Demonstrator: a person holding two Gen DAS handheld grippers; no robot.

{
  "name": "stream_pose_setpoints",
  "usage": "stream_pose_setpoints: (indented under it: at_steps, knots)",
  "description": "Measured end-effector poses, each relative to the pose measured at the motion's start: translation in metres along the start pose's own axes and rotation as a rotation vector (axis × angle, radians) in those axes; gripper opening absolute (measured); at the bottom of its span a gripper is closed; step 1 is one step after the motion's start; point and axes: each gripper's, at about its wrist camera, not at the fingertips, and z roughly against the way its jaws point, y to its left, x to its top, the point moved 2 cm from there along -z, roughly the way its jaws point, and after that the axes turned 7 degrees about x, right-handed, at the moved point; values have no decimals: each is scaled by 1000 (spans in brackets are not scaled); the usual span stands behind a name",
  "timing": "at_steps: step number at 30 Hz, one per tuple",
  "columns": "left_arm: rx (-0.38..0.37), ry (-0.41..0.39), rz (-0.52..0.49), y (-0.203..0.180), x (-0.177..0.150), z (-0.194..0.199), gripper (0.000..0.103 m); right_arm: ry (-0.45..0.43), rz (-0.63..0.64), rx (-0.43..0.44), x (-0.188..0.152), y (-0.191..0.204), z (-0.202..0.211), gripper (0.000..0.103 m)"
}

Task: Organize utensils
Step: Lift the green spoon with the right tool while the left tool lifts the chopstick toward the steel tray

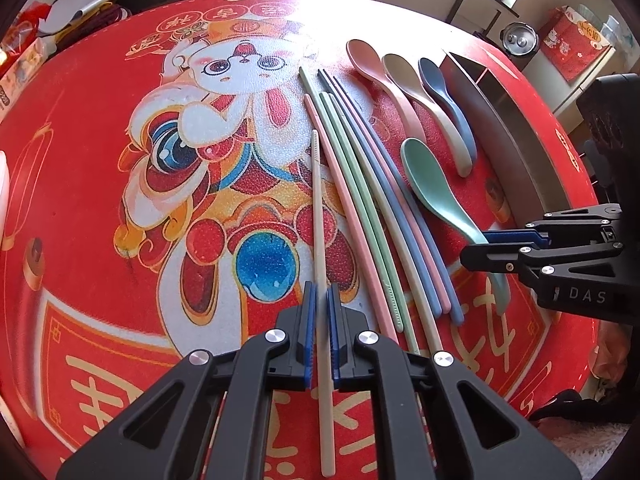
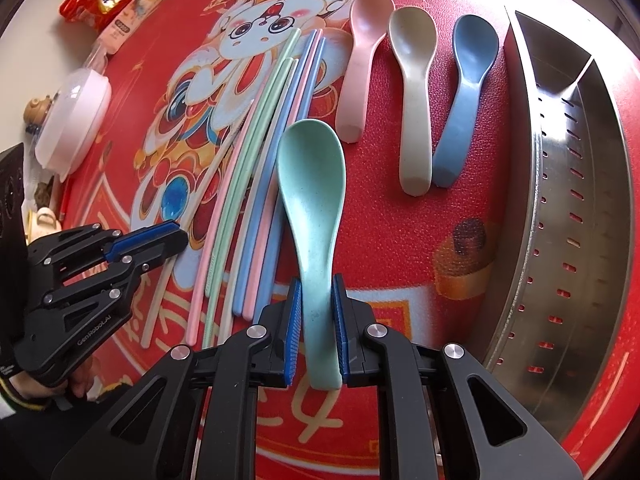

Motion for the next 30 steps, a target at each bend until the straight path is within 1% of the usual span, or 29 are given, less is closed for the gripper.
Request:
stream_pose_setpoints:
  at_steps: [5, 8, 11, 14, 20, 25, 30]
  knots:
    - [-30, 3, 20, 5, 1, -1, 8, -18, -3, 4, 1, -1, -1, 15]
    - [-51, 11, 50, 10, 2, 1, 6, -33, -1, 1, 0, 0, 3, 14]
    - [-58, -12, 72, 17, 2, 10, 6, -60, -2, 31, -1, 1, 10, 14]
    - [-63, -30, 84, 23, 3, 19, 6, -83, -14, 43, -2, 0, 15, 14]
    - [-84, -38, 101, 24, 7, 31, 6, -114, -36, 73, -4, -3, 26, 14]
    - [-149, -48, 106, 16, 15, 43, 6, -162, -55, 94, -9, -8, 43, 14]
    - [-202, -44, 110, 3, 29, 52, 6, -216, -97, 90, -11, -19, 62, 14]
